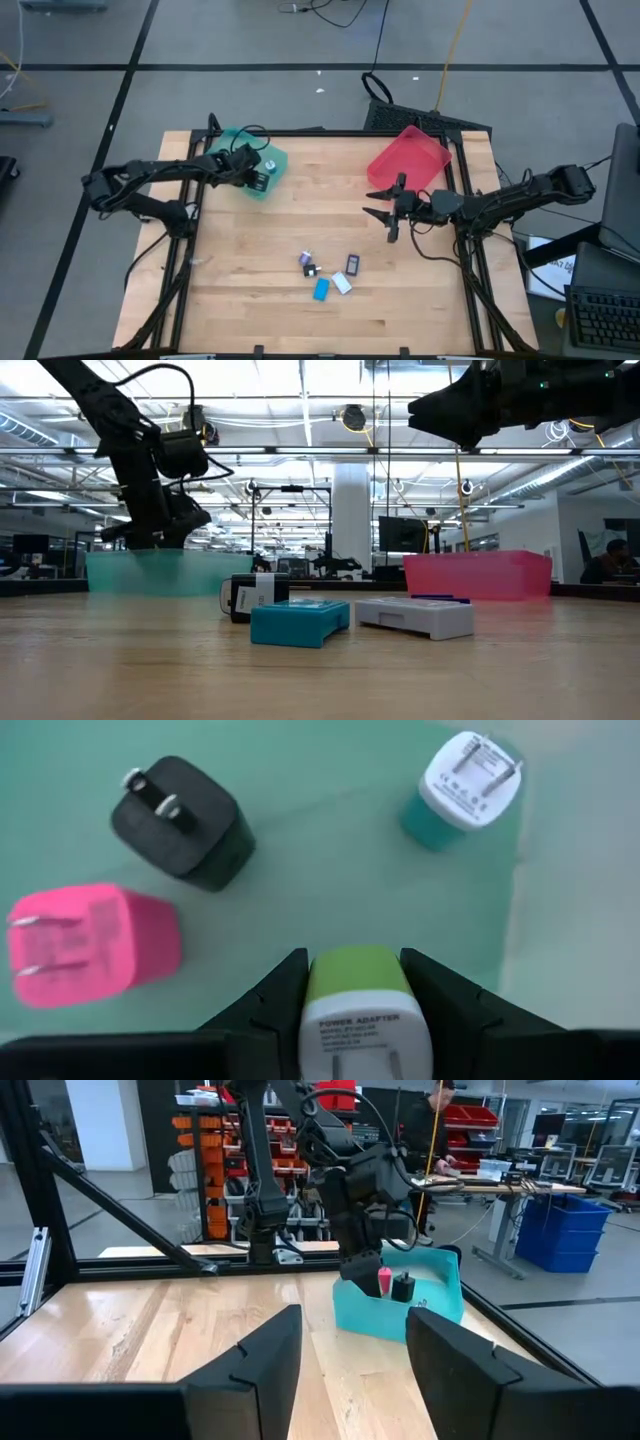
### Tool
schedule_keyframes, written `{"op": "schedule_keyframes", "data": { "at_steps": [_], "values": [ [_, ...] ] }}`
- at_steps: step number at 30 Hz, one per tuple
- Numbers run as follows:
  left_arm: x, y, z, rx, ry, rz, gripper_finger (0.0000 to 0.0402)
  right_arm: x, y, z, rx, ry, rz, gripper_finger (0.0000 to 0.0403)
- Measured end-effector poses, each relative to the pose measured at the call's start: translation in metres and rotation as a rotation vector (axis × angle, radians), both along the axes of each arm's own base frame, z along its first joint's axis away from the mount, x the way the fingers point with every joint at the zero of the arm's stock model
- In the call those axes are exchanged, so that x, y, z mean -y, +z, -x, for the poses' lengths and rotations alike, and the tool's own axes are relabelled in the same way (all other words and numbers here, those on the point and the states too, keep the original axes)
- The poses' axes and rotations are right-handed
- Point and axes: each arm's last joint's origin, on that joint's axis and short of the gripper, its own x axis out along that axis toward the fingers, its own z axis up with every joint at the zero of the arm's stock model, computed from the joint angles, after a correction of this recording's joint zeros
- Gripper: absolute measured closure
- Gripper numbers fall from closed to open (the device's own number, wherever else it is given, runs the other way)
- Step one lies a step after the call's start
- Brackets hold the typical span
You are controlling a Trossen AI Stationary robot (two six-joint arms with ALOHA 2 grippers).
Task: Pick & Place Office items
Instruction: Put the green charger adapter into the blue bin, then adjust the blue bin
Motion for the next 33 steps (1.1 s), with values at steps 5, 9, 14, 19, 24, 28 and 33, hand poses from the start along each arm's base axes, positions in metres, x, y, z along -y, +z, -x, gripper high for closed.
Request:
{"op": "schedule_keyframes", "data": {
  "at_steps": [5,9,14,19,24,28,33],
  "values": [
    [-0.004,-0.005,0.000,-0.010,0.010,0.017,0.0264,0.000,0.000,0.000,0.000,0.000,0.002,0.0234],
    [-0.004,-0.008,0.000,-0.024,0.011,0.027,0.0263,0.000,0.000,0.000,-0.001,0.000,0.004,0.0234],
    [-0.004,-0.010,-0.001,-0.031,0.010,0.033,0.0261,0.000,0.000,0.000,-0.003,0.000,0.004,0.0234],
    [-0.004,-0.010,-0.001,-0.033,0.005,0.031,0.0239,0.000,0.000,0.000,-0.003,0.000,0.004,0.0234],
    [-0.005,-0.010,-0.001,-0.041,-0.029,0.017,0.0208,0.000,0.000,0.000,-0.005,0.000,0.004,0.0234],
    [-0.006,-0.008,-0.003,-0.040,-0.087,-0.018,0.0188,0.000,0.000,0.000,-0.005,0.000,0.004,0.0234],
    [-0.009,0.006,-0.007,-0.029,-0.176,-0.086,0.0173,0.000,-0.001,0.000,-0.006,0.000,0.004,0.0234]
  ]
}}
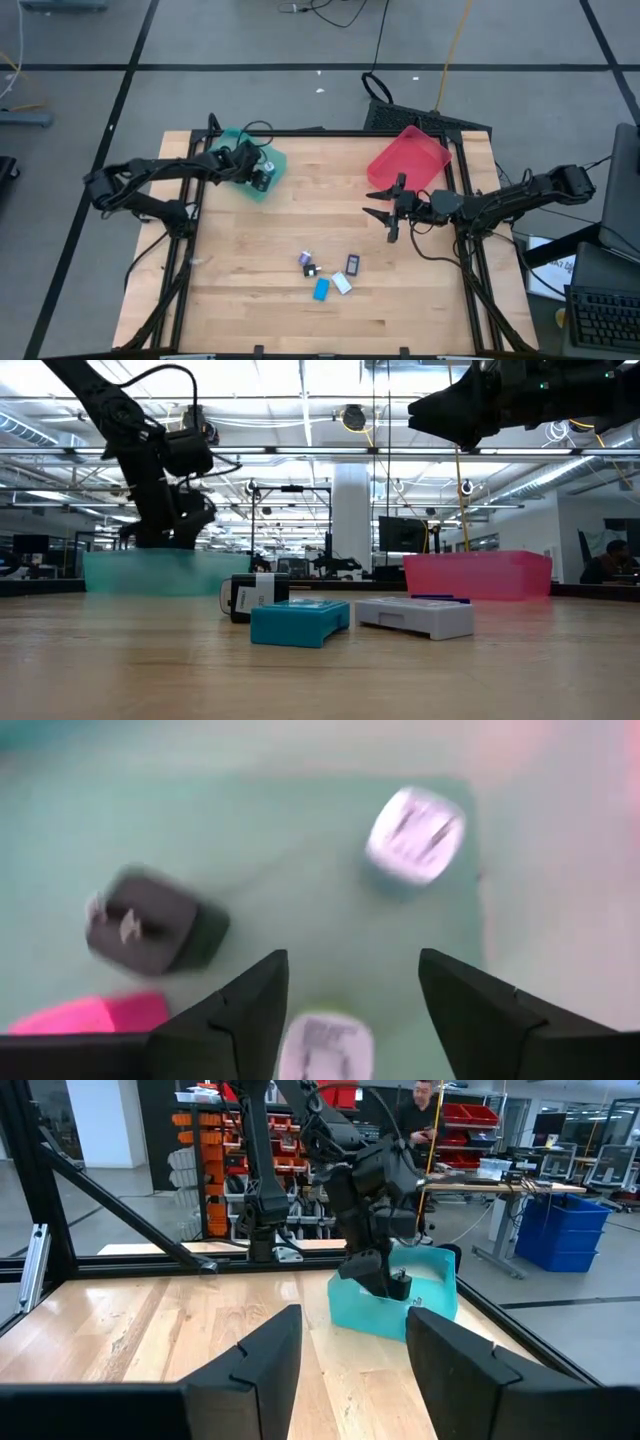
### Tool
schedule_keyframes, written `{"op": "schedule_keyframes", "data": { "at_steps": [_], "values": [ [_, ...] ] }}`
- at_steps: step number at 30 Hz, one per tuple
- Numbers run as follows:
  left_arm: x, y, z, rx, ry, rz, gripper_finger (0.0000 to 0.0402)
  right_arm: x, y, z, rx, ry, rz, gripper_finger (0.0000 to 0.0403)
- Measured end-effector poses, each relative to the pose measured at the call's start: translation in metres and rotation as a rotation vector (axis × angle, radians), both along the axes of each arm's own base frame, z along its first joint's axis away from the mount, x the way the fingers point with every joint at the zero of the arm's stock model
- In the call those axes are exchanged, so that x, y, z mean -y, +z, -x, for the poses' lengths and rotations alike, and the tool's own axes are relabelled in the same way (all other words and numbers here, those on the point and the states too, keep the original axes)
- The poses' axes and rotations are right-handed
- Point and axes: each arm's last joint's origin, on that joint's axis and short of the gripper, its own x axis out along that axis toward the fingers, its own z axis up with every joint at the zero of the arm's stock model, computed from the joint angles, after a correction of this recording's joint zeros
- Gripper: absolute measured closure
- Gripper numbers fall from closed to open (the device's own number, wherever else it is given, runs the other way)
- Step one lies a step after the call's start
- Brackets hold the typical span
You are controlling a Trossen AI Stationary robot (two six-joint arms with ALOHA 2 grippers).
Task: Pick & Place Office items
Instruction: Adjust the blue bin
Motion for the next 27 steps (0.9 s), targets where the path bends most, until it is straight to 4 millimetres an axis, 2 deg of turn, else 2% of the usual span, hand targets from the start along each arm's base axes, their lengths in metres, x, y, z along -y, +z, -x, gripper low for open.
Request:
{"op": "schedule_keyframes", "data": {
  "at_steps": [5,10,16,21,27],
  "values": [
    [-0.004,0.029,-0.006,0.037,-0.075,-0.068,0.0177,0.000,0.000,0.000,-0.001,0.000,0.000,0.0234],
    [0.000,0.067,-0.009,0.134,-0.093,-0.135,0.0189,0.000,-0.002,0.000,-0.017,0.001,-0.008,0.0234],
    [0.031,0.108,-0.014,0.393,-0.293,-0.256,0.0202,-0.001,-0.003,0.000,-0.031,0.006,-0.007,0.0234],
    [0.065,0.123,-0.019,0.567,-0.460,-0.352,0.0213,-0.001,-0.004,0.000,-0.027,0.013,-0.032,0.0234],
    [0.098,0.119,-0.029,0.750,-0.631,-0.372,0.0225,-0.003,-0.005,-0.003,-0.023,0.058,-0.037,0.0234]
  ]
}}
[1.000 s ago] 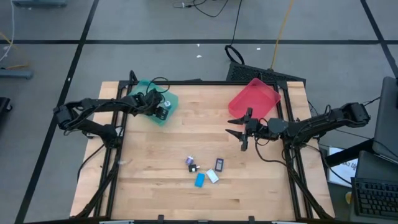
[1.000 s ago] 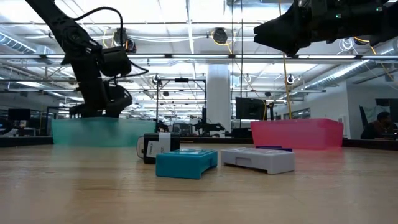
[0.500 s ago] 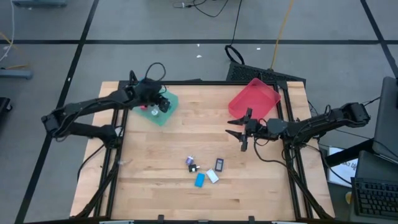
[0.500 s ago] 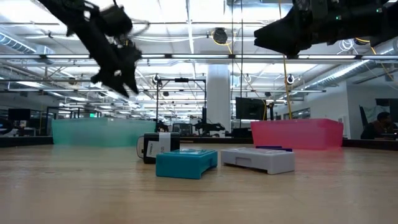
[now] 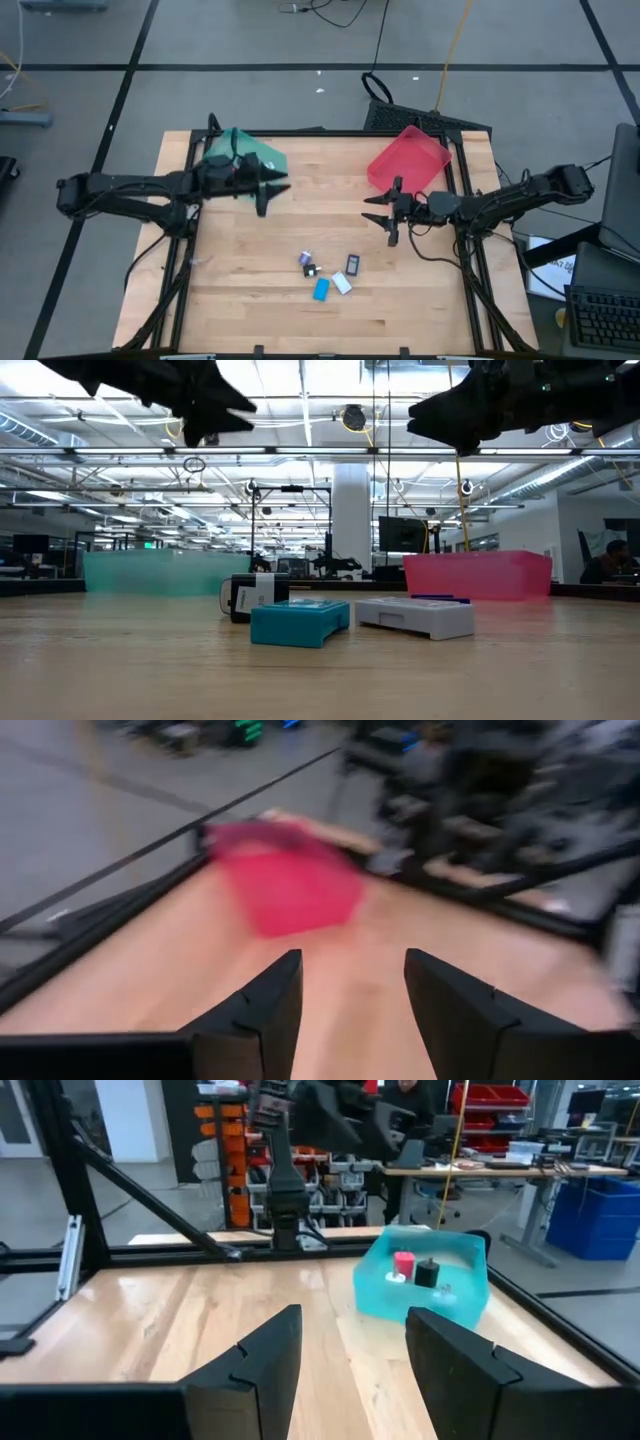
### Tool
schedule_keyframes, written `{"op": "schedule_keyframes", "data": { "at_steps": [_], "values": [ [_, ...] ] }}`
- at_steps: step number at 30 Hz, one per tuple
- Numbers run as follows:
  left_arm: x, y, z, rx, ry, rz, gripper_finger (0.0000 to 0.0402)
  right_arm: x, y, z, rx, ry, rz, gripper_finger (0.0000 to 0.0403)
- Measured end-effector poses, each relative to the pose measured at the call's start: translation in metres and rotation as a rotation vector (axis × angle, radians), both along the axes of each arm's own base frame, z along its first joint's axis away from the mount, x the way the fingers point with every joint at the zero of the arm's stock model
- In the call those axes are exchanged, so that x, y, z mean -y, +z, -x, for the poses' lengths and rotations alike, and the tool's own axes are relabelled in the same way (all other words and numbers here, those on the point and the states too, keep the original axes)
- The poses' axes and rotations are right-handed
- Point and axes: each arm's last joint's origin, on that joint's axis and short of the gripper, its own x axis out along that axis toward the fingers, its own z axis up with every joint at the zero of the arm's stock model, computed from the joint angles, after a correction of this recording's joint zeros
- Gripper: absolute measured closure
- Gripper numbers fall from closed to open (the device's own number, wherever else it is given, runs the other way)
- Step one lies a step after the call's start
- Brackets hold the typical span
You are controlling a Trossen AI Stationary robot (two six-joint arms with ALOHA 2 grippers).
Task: Pick & Place Office items
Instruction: Adjust the blue bin
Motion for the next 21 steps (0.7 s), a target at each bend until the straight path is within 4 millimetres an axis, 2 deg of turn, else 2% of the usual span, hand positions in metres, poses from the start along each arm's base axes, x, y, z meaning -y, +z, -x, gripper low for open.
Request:
{"op": "schedule_keyframes", "data": {
  "at_steps": [10,15,21],
  "values": [
    [0.049,0.005,-0.015,0.182,-0.383,0.009,0.0245,-0.001,-0.008,-0.008,-0.015,-0.002,0.005,0.0234],
    [0.058,0.004,-0.015,0.179,-0.419,-0.026,0.0248,-0.001,-0.009,-0.009,-0.016,-0.002,0.006,0.0234],
    [0.058,0.001,-0.015,0.150,-0.386,0.010,0.0233,-0.001,-0.009,-0.009,-0.017,-0.003,0.006,0.0234]
  ]
}}
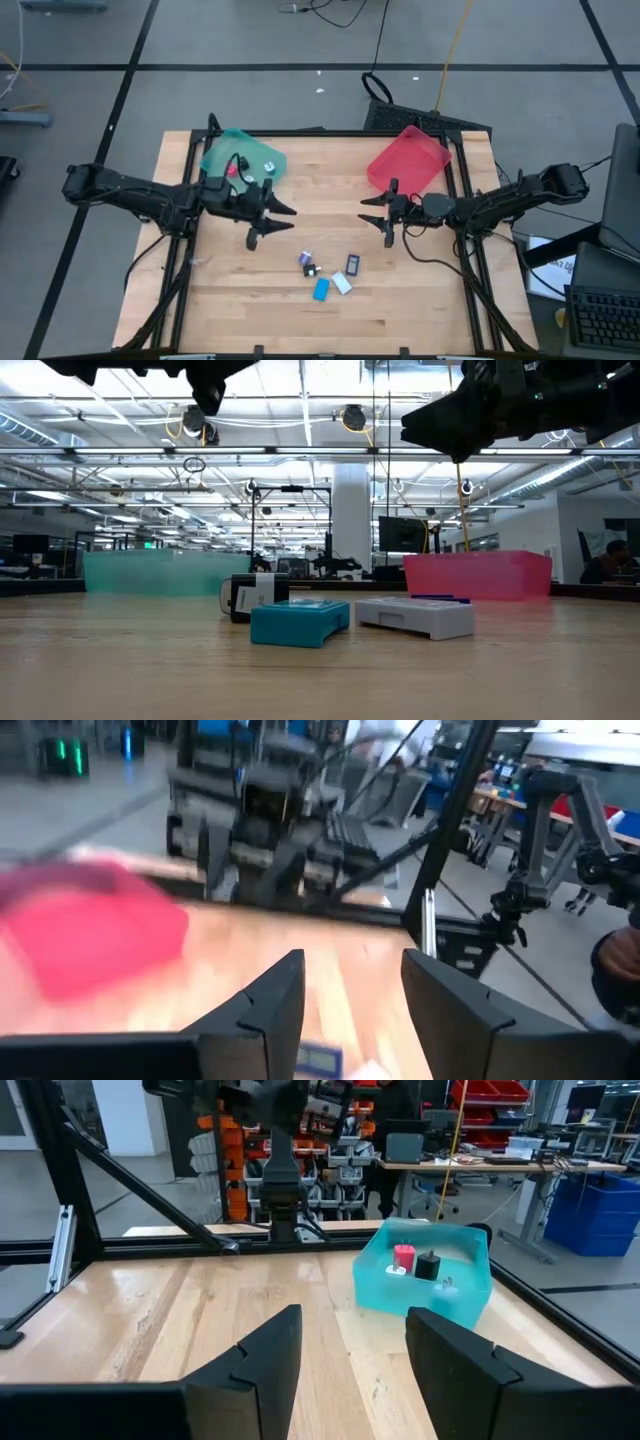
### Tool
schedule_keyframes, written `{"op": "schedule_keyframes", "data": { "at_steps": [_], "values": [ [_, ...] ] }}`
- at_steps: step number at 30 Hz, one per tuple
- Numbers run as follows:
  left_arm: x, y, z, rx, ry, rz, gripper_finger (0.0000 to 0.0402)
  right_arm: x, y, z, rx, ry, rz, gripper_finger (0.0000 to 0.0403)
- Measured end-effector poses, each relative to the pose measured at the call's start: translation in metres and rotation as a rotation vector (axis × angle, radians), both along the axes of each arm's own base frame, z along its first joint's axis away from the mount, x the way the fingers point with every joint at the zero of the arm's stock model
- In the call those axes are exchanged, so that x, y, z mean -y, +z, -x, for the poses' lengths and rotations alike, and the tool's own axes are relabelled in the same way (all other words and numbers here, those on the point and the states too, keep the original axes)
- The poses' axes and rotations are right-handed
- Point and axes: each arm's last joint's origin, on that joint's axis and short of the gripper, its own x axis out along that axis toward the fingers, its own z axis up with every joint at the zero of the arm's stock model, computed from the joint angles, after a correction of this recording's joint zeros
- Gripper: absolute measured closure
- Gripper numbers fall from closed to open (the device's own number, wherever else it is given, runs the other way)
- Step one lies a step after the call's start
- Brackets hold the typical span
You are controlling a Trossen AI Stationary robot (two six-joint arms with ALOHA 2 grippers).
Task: Pick & Place Office items
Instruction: Adjust the blue bin
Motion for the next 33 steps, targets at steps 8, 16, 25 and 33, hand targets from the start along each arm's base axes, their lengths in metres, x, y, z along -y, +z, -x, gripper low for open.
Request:
{"op": "schedule_keyframes", "data": {
  "at_steps": [8,16,25,33],
  "values": [
    [0.001,-0.051,0.008,-0.509,0.146,0.017,0.0225,0.000,0.000,0.000,0.000,0.000,0.000,0.0234],
    [-0.007,-0.099,0.045,-1.102,0.654,0.165,0.0257,0.000,0.000,0.000,-0.001,-0.001,0.002,0.0234],
    [-0.023,-0.105,0.062,-1.075,1.153,0.142,0.0292,0.000,0.000,0.000,-0.005,0.000,0.027,0.0234],
    [-0.046,-0.118,0.068,-1.121,1.268,0.204,0.0303,0.000,0.000,0.000,-0.007,-0.001,0.027,0.0234]
  ]
}}
